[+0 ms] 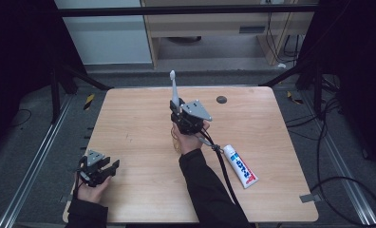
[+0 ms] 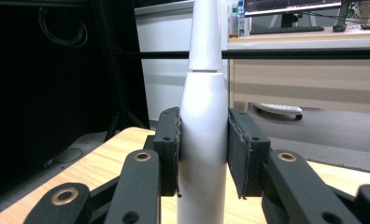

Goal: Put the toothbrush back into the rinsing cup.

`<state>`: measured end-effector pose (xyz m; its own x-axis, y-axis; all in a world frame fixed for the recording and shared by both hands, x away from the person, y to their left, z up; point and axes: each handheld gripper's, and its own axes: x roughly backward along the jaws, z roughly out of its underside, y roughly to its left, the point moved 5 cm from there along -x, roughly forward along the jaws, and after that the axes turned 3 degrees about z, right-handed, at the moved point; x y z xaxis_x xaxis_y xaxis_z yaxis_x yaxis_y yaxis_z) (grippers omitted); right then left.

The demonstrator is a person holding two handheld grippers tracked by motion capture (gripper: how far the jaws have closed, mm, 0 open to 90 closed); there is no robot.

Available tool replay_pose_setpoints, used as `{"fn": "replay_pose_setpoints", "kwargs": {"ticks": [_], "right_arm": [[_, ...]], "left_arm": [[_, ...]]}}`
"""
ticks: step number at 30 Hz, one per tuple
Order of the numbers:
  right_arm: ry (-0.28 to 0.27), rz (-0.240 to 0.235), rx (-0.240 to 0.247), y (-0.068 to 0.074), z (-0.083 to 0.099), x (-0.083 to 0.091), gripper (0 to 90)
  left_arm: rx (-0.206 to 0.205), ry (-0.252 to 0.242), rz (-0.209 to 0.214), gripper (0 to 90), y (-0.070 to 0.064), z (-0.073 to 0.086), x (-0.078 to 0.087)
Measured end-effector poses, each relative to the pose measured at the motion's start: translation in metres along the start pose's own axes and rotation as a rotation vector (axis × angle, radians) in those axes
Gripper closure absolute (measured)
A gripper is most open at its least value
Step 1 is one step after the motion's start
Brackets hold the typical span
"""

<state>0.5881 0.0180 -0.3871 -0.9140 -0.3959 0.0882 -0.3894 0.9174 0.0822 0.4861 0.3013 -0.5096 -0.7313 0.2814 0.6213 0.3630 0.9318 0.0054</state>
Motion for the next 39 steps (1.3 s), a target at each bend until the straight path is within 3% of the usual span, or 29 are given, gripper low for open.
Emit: {"fn": "replay_pose_setpoints", "kwargs": {"ticks": [39], "right_arm": [[0.091, 0.016, -0.001, 0.004, 0.054, 0.003, 66.9]], "left_arm": [[-0.002, 0.003, -0.005, 56.6, 0.0, 0.0, 0.0]]}}
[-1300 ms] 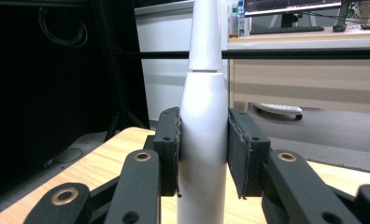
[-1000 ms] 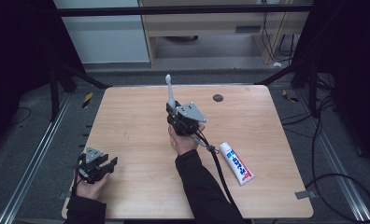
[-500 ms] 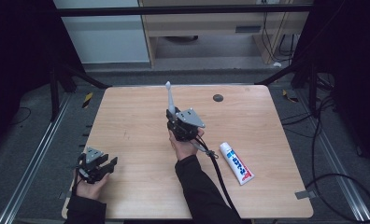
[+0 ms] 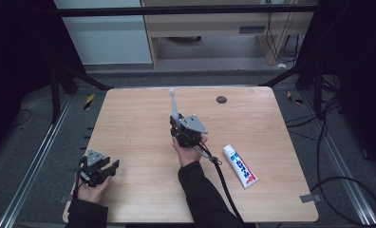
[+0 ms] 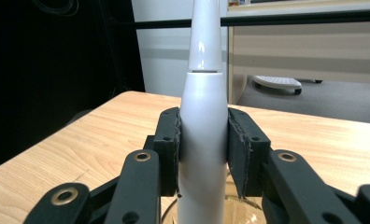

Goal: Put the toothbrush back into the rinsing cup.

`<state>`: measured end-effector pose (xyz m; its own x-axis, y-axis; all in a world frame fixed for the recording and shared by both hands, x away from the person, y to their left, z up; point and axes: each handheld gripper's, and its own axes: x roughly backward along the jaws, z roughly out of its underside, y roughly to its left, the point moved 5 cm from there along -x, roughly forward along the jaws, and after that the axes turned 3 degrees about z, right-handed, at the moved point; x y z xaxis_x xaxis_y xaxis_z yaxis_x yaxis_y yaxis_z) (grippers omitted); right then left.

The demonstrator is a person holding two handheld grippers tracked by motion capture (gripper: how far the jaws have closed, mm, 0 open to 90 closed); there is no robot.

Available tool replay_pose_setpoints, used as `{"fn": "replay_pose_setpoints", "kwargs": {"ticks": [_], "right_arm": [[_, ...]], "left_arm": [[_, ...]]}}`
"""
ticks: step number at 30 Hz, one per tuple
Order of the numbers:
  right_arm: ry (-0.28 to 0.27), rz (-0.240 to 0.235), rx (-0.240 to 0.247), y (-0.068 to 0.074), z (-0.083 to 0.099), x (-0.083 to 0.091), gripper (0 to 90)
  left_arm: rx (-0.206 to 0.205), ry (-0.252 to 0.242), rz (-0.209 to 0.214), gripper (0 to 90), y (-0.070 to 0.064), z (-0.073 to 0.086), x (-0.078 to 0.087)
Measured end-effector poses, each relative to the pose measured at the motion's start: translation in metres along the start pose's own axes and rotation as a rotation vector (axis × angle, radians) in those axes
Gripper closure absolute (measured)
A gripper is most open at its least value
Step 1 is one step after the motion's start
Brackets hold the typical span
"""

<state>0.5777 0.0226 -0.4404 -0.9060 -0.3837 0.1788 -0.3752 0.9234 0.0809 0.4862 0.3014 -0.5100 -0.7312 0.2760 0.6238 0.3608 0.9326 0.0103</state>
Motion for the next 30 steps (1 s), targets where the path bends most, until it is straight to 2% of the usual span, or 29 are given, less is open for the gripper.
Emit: {"fn": "replay_pose_setpoints", "kwargs": {"ticks": [18, 30], "right_arm": [[0.044, -0.001, 0.006, 0.002, 0.016, -0.004, 66.7], [0.064, -0.003, -0.001, -0.002, 0.025, 0.0, 66.7]], "left_arm": [[-0.002, 0.004, 0.0, 56.6, 0.0, 0.0, 0.0], [-0.002, 0.005, 0.0, 56.6, 0.0, 0.0, -0.001]]}}
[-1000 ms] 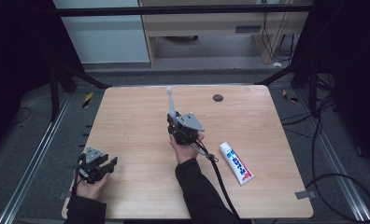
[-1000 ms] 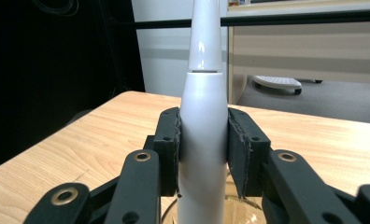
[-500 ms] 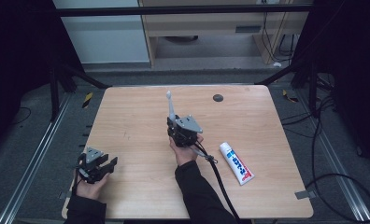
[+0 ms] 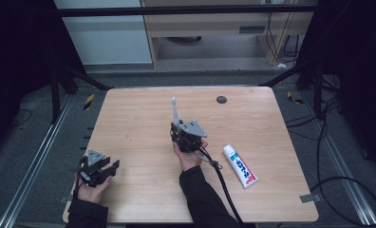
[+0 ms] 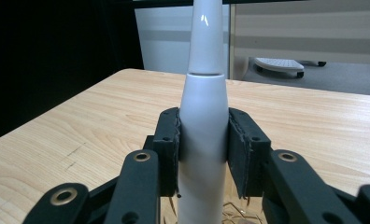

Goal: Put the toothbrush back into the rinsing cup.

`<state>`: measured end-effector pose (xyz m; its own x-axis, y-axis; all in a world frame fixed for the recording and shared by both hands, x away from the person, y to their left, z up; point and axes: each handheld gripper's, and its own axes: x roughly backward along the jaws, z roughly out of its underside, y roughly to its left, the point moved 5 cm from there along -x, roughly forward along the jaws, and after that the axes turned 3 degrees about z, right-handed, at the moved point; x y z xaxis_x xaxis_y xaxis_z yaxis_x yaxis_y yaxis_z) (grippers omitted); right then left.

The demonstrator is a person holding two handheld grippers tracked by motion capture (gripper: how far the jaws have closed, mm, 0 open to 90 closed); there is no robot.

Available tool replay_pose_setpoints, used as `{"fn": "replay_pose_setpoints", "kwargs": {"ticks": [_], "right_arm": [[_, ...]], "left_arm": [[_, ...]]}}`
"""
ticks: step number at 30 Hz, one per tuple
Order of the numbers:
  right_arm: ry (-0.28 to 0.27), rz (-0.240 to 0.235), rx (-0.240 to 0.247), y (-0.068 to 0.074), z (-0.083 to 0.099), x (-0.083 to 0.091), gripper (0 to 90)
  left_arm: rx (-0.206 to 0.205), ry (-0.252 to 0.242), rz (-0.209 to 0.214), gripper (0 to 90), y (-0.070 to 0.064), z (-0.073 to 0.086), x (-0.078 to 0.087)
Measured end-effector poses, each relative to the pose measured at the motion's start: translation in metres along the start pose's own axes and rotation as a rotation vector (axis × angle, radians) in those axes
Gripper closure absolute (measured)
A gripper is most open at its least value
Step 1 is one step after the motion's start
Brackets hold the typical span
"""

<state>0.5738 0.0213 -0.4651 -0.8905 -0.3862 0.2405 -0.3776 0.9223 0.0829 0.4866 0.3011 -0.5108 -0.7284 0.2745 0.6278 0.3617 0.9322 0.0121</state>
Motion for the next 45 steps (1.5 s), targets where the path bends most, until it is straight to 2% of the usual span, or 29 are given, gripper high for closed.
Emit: {"fn": "replay_pose_setpoints", "kwargs": {"ticks": [13, 18, 35, 41, 45], "right_arm": [[-0.001, -0.017, 0.035, 0.002, 0.002, 0.011, 66.2], [0.016, -0.025, 0.044, 0.003, 0.002, 0.018, 65.8], [0.028, -0.044, 0.074, 0.009, 0.005, 0.025, 63.9], [0.032, -0.046, 0.076, 0.008, 0.007, 0.025, 60.0], [0.043, -0.05, 0.086, 0.009, 0.009, 0.024, 52.6]], "left_arm": [[-0.001, 0.002, 0.0, 56.4, 0.0, 0.0, 0.0], [-0.002, 0.003, 0.001, 56.4, -0.001, 0.0, 0.0], [-0.003, 0.004, 0.0, 56.1, -0.001, 0.0, 0.0], [-0.002, 0.004, 0.001, 56.0, -0.001, 0.0, 0.0], [-0.002, 0.004, 0.002, 55.7, -0.001, 0.0, 0.0]]}}
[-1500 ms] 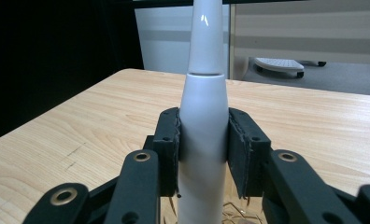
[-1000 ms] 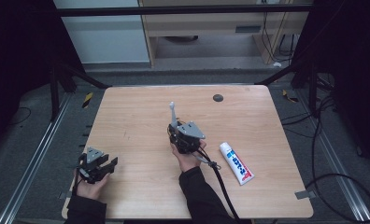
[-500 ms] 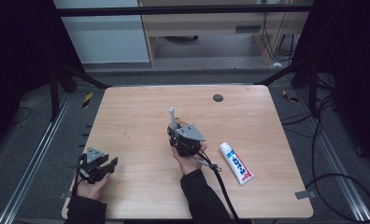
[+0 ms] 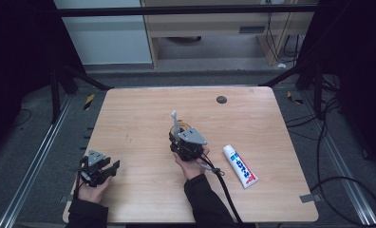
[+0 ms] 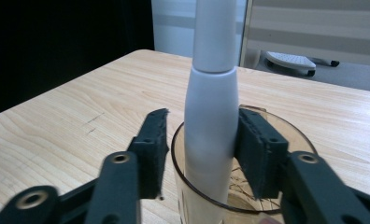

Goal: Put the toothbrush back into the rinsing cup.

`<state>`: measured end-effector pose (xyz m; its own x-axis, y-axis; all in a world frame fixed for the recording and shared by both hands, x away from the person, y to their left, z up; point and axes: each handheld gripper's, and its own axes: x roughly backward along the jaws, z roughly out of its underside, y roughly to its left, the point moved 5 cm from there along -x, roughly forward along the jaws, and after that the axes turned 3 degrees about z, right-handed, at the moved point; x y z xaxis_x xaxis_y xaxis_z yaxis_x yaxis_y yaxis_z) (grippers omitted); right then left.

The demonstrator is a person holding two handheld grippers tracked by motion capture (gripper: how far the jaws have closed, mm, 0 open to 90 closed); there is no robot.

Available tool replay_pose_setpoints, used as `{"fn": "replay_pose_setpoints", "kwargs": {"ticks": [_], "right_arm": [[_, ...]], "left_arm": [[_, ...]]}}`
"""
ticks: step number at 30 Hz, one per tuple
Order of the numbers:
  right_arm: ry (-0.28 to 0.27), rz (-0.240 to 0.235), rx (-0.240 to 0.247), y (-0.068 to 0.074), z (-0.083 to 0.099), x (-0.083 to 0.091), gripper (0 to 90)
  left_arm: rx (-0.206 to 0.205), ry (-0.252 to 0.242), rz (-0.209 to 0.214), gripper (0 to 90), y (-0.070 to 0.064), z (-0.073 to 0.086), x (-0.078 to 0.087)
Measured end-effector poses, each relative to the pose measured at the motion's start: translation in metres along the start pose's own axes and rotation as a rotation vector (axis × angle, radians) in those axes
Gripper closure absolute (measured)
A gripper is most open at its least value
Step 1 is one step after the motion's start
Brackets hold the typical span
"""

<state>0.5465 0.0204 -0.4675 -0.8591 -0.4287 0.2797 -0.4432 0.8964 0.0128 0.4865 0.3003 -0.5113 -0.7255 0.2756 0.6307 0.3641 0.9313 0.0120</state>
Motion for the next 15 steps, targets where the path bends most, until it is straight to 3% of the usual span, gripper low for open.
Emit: {"fn": "replay_pose_setpoints", "kwargs": {"ticks": [15], "right_arm": [[0.017, 0.004, 0.018, -0.0021, -0.0016, -0.0016, 31.9]], "left_arm": [[0.004, 0.003, -0.001, 55.7, 0.001, 0.0005, -0.001]]}}
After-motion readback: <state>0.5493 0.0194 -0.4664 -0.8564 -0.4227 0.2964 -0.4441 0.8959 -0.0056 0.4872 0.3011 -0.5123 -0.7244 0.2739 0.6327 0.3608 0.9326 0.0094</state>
